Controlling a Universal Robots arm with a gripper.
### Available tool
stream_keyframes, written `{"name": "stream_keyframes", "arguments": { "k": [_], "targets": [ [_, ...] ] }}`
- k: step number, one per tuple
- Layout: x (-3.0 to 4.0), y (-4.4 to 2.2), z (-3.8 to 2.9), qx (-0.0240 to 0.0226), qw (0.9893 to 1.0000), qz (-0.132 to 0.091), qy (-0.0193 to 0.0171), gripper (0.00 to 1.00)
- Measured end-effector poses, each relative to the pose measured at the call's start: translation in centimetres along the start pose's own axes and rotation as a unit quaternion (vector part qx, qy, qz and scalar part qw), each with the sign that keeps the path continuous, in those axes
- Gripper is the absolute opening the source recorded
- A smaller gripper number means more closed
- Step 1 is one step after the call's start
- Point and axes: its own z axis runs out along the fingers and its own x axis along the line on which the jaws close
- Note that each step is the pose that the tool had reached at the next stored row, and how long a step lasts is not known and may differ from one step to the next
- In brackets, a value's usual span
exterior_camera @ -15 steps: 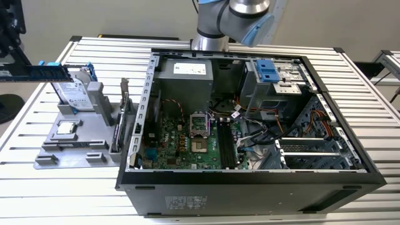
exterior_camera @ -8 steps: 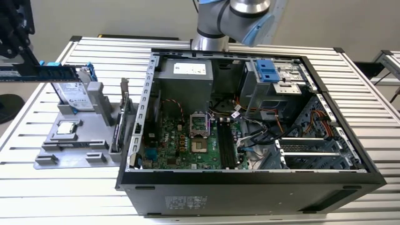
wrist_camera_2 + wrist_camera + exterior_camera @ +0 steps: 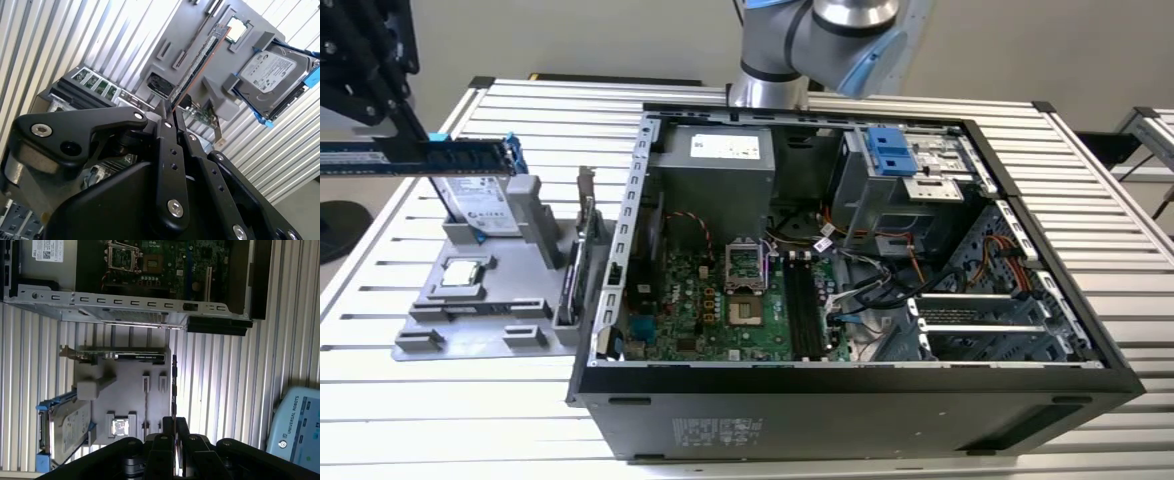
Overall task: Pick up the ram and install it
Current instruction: 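Pick up the ram and move it above insertion slot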
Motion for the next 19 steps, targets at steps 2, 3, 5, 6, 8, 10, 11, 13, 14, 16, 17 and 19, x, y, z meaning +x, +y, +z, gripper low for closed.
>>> {"name": "stream_keyframes", "arguments": {
  "k": [2,3,5,6,8,10,11,13,14,16,17,19],
  "targets": [
    [-0.01,0.38,0.01,0.0,1.0,0.0,0.0,0.0],
    [-0.02,0.57,0.01,0.0,1.0,0.0,0.0,0.0],
    [-0.04,0.97,0.02,0.0,1.0,0.0,0.0,0.0],
    [-0.05,1.17,0.02,0.0,1.0,0.0,0.0,0.0],
    [-0.06,1.57,0.03,0.0,1.0,0.0,0.0,0.0],
    [-0.08,1.97,0.04,0.0,1.0,0.0,0.0,0.0],
    [-0.09,2.17,0.04,0.0,1.0,0.0,0.0,0.0],
    [-0.1,2.56,0.05,0.0,1.0,0.0,0.0,0.0],
    [-0.11,2.76,0.05,0.0,1.0,0.0,0.0,0.0],
    [-0.12,3.16,0.06,0.0,1.0,0.0,0.0,0.0],
    [-0.13,3.36,0.07,0.0,1.0,0.0,0.0,0.0],
    [-0.15,3.75,0.08,0.0,1.0,0.0,0.0,0.0]
  ]
}}
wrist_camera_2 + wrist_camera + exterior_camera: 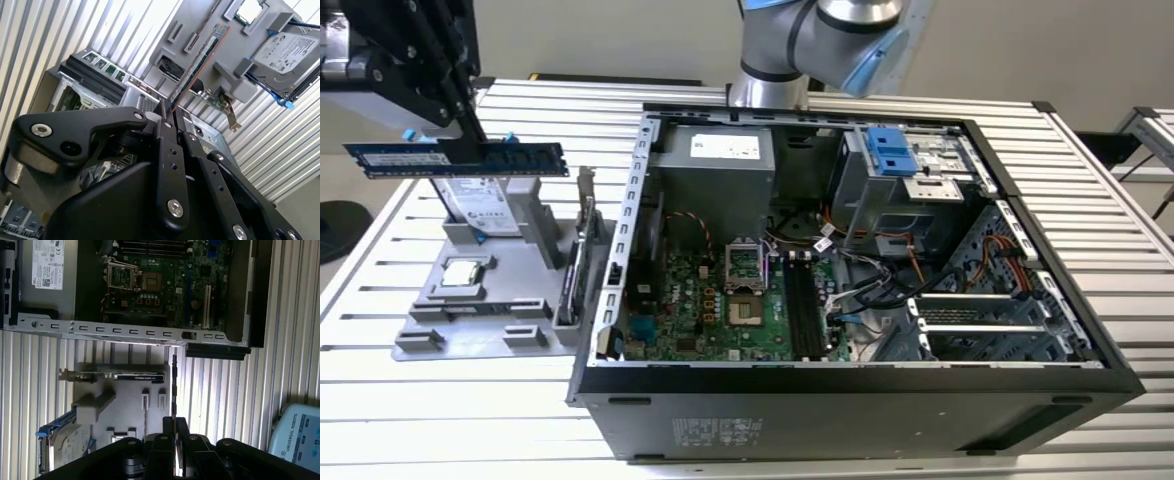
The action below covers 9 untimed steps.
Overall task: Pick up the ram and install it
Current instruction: 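Pick up the ram and move it above insertion slot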
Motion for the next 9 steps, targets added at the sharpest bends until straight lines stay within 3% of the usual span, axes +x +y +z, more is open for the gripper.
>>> {"name": "stream_keyframes", "arguments": {
  "k": [9],
  "targets": [
    [-0.07,1.75,0.04,0.0,1.0,0.0,0.0,0.0]
  ]
}}
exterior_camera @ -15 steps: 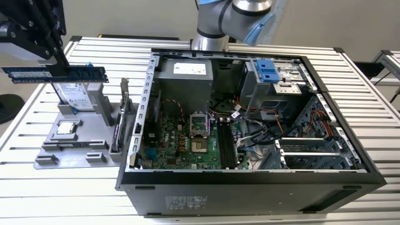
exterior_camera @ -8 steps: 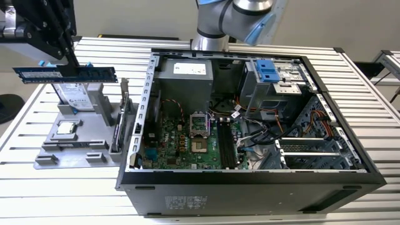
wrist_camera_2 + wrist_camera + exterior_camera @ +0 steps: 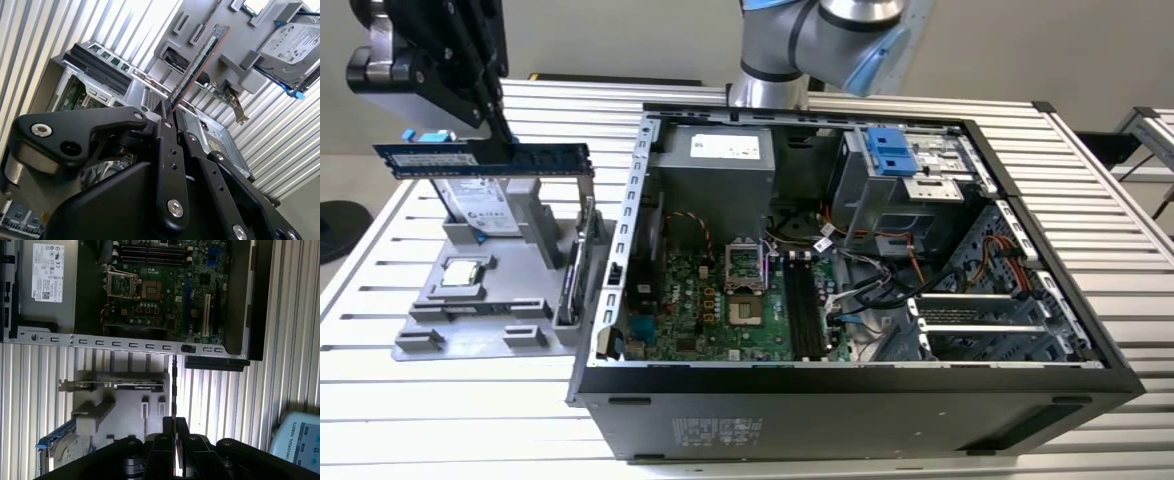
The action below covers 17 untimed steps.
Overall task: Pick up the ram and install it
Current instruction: 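Pick up the ram and move it above insertion slot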
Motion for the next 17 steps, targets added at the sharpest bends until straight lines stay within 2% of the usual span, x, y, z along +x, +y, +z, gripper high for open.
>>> {"name": "stream_keyframes", "arguments": {
  "k": [17],
  "targets": [
    [-0.13,3.17,0.06,0.0001,1.0,0.0,0.0,0.0]
  ]
}}
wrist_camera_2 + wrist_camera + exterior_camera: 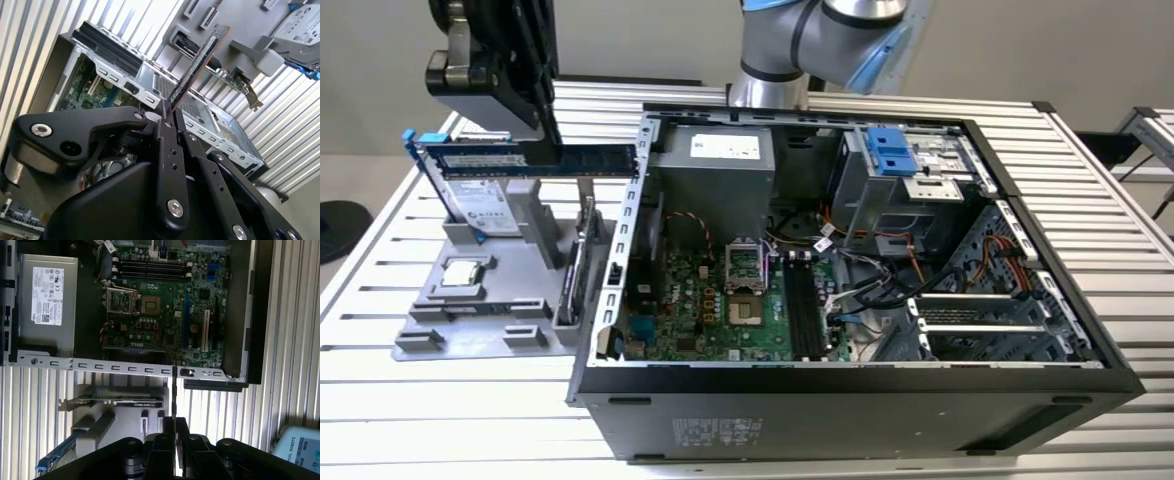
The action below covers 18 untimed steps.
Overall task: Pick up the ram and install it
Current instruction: 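Pick up the ram and move it above insertion slot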
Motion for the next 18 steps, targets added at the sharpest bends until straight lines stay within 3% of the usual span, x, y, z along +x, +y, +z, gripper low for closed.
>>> {"name": "stream_keyframes", "arguments": {
  "k": [18],
  "targets": [
    [-0.14,3.45,0.07,0.0,1.0,0.0,0.0,0.0]
  ]
}}
